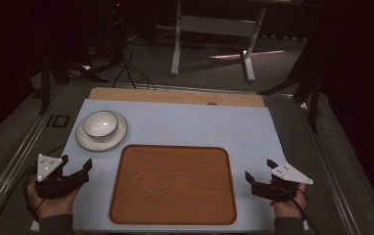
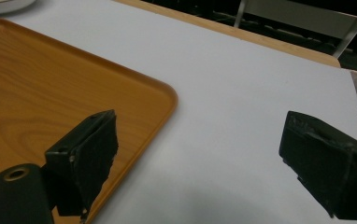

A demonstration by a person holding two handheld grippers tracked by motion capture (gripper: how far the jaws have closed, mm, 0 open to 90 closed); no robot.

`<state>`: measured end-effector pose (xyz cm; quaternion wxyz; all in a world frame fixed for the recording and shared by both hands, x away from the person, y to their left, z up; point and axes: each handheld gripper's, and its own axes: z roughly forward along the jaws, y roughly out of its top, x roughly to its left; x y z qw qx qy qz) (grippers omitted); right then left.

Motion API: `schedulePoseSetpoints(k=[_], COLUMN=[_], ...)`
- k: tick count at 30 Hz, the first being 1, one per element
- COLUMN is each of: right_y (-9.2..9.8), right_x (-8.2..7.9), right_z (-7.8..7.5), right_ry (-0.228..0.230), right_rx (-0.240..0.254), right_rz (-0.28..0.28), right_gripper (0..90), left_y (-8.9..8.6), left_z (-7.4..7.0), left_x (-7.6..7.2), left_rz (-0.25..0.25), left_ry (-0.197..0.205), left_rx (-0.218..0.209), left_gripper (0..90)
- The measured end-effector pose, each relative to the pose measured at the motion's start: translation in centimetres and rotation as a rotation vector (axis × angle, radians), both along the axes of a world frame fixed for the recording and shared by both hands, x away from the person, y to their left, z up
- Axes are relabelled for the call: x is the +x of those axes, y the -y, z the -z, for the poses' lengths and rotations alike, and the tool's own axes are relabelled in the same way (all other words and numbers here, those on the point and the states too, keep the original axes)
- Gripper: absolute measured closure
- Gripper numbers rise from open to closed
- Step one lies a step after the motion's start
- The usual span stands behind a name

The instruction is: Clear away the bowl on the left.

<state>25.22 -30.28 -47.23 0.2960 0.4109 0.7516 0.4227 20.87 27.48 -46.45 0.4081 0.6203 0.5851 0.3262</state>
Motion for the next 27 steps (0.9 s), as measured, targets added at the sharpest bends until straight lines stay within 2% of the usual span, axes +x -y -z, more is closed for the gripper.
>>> schedulePoseSetpoints(k=[3,7,16,27], right_y=[0.0,-0.1,-0.2,-0.1], right_x=[0.0,-0.1,0.1,-0.1], right_z=[0.0,-0.1,-0.2,-0.5], right_ry=[0.002,0.018,0.032,0.069], right_rx=[0.002,0.017,0.021,0.024], right_rz=[0.004,0.011,0.001,0.017], right_gripper=[11.2,11.0,10.8,10.8], left_y=[0.0,0.1,0.5,0.7], left_z=[0.0,0.0,-1.0,-2.3], left_x=[0.0,-0.1,0.3,1.9], left_rz=[0.014,0.027,0.032,0.057], left_ry=[-0.002,0.001,0.017,0.0], left_rx=[-0.019,-0.019,0.009,0.034], left_gripper=[25.2,27.6,27.2,28.4])
